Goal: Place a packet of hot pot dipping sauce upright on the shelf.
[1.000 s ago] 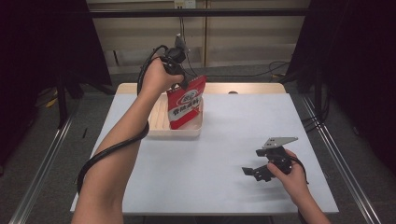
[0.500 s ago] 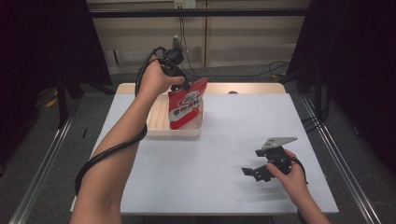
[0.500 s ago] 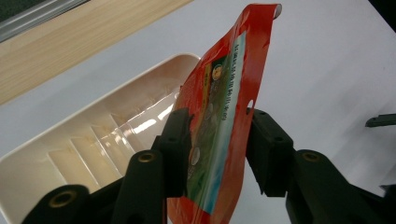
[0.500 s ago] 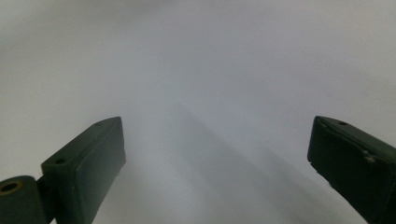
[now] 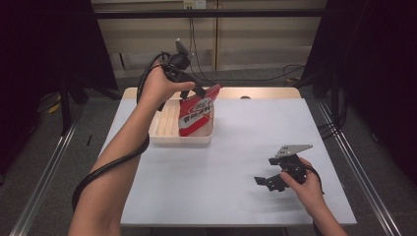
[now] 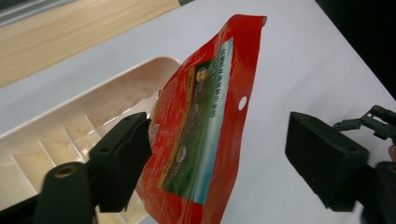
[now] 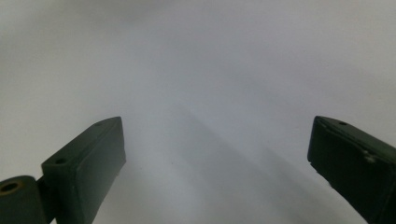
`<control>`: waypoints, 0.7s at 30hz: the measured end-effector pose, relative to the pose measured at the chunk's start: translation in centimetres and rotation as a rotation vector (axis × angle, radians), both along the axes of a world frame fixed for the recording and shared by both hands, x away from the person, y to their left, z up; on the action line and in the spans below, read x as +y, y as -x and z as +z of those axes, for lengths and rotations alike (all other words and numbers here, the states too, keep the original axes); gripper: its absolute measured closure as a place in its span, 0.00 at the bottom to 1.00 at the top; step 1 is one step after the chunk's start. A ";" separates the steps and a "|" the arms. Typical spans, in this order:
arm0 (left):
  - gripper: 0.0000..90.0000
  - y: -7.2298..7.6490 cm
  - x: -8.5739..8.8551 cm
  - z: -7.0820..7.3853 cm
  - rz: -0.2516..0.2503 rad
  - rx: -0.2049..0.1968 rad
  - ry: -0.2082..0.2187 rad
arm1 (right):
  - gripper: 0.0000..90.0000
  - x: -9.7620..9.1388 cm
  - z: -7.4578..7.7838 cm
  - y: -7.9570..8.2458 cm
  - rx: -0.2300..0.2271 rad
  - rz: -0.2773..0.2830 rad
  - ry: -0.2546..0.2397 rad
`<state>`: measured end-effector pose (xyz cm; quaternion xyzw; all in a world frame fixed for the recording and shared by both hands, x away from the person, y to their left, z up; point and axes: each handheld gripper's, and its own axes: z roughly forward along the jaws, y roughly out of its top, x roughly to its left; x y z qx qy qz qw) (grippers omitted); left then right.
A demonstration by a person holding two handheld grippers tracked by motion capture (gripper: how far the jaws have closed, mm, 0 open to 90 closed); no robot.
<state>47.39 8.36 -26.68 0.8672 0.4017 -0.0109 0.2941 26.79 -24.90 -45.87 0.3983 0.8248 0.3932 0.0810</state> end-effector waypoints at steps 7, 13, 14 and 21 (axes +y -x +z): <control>0.17 1.1 1.1 -0.1 -0.019 -0.023 0.013 | 0.04 0.3 0.0 -0.1 0.002 0.004 0.002; 0.15 2.0 2.0 -0.3 -0.021 -0.028 0.025 | 0.04 0.5 0.1 -0.1 0.006 0.005 0.007; 0.15 2.1 2.2 -0.4 -0.026 -0.031 0.023 | 0.04 0.6 0.1 -0.1 0.003 0.007 0.007; 0.14 2.9 3.2 -0.9 -0.032 -0.034 0.026 | 0.04 0.8 0.0 -0.1 0.009 0.016 0.010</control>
